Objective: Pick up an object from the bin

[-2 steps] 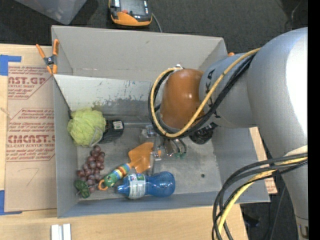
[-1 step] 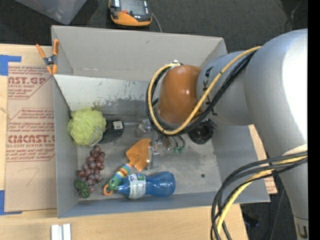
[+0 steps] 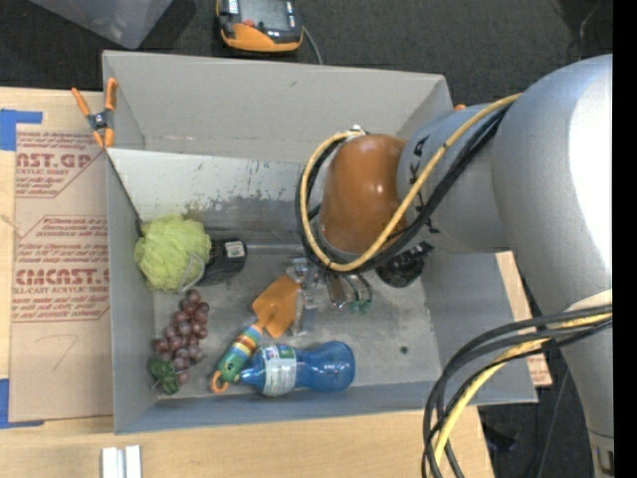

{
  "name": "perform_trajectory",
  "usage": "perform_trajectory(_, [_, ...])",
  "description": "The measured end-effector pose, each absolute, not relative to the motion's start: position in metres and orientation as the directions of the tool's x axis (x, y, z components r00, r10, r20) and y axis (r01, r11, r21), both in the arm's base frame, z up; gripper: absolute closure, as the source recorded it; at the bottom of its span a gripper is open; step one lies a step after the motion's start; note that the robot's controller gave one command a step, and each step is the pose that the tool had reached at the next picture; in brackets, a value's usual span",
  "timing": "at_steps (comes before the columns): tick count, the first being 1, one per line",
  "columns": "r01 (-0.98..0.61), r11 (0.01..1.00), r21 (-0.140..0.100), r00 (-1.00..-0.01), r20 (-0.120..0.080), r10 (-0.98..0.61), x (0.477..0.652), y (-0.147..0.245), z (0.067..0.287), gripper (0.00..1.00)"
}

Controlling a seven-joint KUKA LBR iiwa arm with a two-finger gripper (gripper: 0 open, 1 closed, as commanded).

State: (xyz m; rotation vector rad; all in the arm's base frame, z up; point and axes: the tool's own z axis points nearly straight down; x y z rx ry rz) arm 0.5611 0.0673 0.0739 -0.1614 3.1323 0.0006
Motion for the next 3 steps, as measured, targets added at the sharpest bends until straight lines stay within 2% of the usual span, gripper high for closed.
perform_trajectory(1, [-0.103,0.995,0.000,-0.995,-0.005,-0.103,0.561,0.067,0.074,1.00])
perform_trajectory(2, [-0.102,0.995,0.001,-0.995,0.007,-0.102,0.557,0.067,0.098,1.00])
perform_trajectory(3, [-0.103,0.995,0.001,-0.995,-0.004,-0.103,0.560,0.068,0.137,1.00])
